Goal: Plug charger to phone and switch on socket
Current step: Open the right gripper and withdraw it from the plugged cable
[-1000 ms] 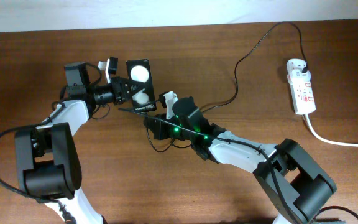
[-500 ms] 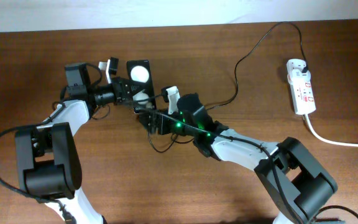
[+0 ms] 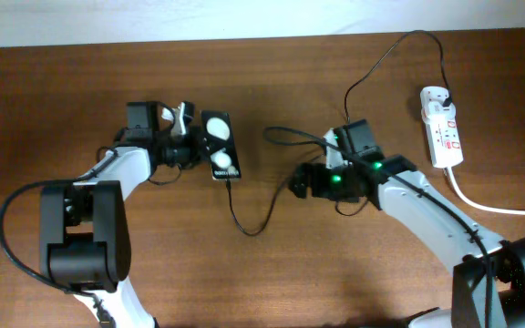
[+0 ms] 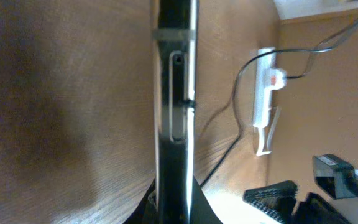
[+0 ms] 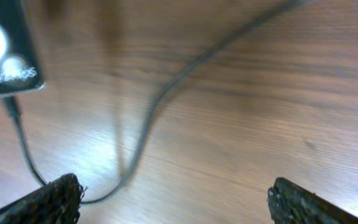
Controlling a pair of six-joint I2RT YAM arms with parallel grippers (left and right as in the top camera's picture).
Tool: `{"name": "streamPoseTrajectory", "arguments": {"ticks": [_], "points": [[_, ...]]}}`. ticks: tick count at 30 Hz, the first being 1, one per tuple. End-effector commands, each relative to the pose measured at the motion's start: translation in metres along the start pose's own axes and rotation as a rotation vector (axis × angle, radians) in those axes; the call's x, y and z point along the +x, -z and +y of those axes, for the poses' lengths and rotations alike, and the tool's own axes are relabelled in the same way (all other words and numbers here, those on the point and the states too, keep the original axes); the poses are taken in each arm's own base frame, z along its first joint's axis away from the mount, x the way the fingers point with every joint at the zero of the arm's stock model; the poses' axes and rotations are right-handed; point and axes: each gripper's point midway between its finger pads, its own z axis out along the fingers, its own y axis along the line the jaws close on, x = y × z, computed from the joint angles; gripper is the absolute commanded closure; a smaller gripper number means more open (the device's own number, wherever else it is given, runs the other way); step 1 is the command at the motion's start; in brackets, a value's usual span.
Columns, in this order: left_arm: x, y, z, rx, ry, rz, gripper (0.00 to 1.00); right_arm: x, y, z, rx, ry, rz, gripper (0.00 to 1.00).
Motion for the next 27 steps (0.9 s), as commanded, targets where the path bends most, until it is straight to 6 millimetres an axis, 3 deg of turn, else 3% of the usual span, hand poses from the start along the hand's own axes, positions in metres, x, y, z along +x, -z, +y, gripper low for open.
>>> {"name": "streamPoseTrajectory", "arguments": {"ticks": [1,3,4,8,11,22,27], "points": [[-0.006,-0.002,0.014,-0.16,0.006,-0.027,1.0,0.011,0.015,-0.034,0.117,-0.036,0.038,0.01],[-0.004,-0.005,0.015,-0.247,-0.027,-0.009,1.0,0.024,0.024,-0.067,0.279,-0.075,0.074,0.01],[-0.003,-0.006,0.015,-0.271,-0.039,-0.003,1.0,0.025,0.024,-0.069,0.288,-0.075,0.076,0.01],[0.001,-0.009,0.018,-0.433,-0.075,0.012,1.0,0.024,0.024,-0.069,0.288,-0.075,0.074,0.01],[0.007,-0.019,0.007,-0.428,-0.125,0.031,0.99,0.024,0.024,-0.069,0.288,-0.075,0.074,0.02],[0.011,-0.022,0.011,-0.494,-0.144,0.027,0.97,0.025,0.024,-0.069,0.288,-0.075,0.074,0.01],[0.011,-0.026,0.016,-0.609,-0.195,-0.007,0.89,0.024,0.024,-0.069,0.288,-0.075,0.074,0.01]]}}
